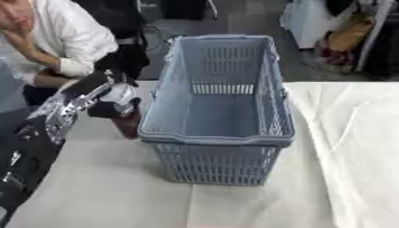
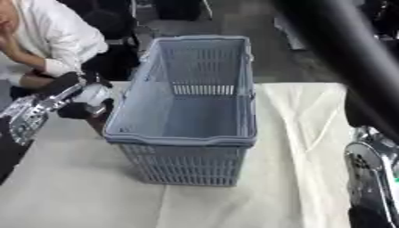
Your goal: Pick up objects on the table and place them in the box.
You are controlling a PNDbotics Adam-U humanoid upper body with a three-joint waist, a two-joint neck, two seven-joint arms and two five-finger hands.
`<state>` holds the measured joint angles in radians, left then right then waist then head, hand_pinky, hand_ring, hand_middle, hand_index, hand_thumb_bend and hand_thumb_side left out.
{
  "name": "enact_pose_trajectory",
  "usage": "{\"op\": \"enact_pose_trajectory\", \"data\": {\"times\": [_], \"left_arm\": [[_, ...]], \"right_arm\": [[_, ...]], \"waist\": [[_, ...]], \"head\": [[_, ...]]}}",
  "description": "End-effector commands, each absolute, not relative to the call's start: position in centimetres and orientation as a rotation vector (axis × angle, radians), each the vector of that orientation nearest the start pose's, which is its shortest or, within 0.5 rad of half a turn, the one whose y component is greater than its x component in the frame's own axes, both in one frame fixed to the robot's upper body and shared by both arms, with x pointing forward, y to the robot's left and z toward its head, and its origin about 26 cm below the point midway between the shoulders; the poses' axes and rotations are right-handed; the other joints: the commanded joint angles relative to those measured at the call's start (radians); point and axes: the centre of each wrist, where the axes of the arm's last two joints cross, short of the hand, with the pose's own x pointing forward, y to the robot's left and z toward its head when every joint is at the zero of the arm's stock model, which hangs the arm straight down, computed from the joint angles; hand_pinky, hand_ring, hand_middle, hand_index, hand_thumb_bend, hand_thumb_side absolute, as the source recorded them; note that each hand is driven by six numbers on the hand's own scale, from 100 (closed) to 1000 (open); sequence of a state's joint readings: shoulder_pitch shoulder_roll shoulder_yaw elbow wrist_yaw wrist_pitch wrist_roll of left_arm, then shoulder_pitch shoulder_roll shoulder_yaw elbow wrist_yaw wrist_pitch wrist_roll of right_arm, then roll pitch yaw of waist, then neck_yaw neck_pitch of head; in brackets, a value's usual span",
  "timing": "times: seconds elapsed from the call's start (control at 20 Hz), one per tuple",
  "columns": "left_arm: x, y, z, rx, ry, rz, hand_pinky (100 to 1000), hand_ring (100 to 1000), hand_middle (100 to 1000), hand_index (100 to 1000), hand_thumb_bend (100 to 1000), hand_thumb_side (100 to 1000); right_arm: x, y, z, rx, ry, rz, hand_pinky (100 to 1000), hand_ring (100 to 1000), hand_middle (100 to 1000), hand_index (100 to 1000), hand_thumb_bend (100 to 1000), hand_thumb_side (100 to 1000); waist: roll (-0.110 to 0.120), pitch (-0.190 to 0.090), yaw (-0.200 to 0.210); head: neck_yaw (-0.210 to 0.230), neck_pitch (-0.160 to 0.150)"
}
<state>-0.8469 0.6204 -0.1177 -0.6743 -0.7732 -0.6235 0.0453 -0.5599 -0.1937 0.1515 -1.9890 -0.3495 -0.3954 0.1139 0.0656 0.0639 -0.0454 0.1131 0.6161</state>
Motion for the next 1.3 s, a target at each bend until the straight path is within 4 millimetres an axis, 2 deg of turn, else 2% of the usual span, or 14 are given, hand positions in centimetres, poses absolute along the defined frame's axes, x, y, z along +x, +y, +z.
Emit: {"op": "enact_pose_trajectory", "data": {"times": [0.05, 0.35, 0.6, 0.65, 0.7, 1.3], "left_arm": [[45.3, 42.1, 16.2, 0.951, -1.661, -1.385, 100, 100, 100, 103, 100, 607], [45.4, 42.4, 17.3, 0.921, -1.576, -1.437, 100, 100, 100, 104, 100, 604], [45.7, 42.6, 19.0, 0.886, -1.527, -1.476, 100, 100, 100, 104, 100, 604], [45.7, 42.7, 19.4, 0.88, -1.523, -1.478, 100, 100, 100, 105, 100, 630], [45.7, 42.7, 19.8, 0.873, -1.521, -1.477, 100, 100, 100, 105, 100, 604], [45.6, 43.4, 23.8, 0.857, -1.554, -1.415, 100, 100, 100, 103, 100, 603]], "right_arm": [[30.8, -17.4, 26.1, -0.836, 3.236, -0.434, 300, 482, 592, 805, 100, 991], [30.8, -17.5, 26.0, -0.829, 3.242, -0.439, 299, 481, 592, 805, 100, 991], [30.8, -17.7, 25.8, -0.819, 3.251, -0.454, 298, 481, 592, 805, 100, 991], [30.8, -17.7, 25.8, -0.816, 3.252, -0.457, 298, 481, 592, 805, 100, 993], [30.8, -17.7, 25.8, -0.814, 3.254, -0.459, 298, 481, 592, 805, 100, 991], [30.8, -18.0, 25.5, -0.797, 3.269, -0.477, 296, 480, 592, 805, 100, 992]], "waist": [[0.001, -0.016, 0.004], [0.005, -0.019, 0.009], [0.011, -0.022, 0.016], [0.013, -0.023, 0.018], [0.015, -0.024, 0.019], [0.026, -0.031, 0.031]], "head": [[-0.008, 0.004], [-0.009, 0.006], [-0.011, 0.01], [-0.012, 0.01], [-0.012, 0.011], [-0.016, 0.013]]}}
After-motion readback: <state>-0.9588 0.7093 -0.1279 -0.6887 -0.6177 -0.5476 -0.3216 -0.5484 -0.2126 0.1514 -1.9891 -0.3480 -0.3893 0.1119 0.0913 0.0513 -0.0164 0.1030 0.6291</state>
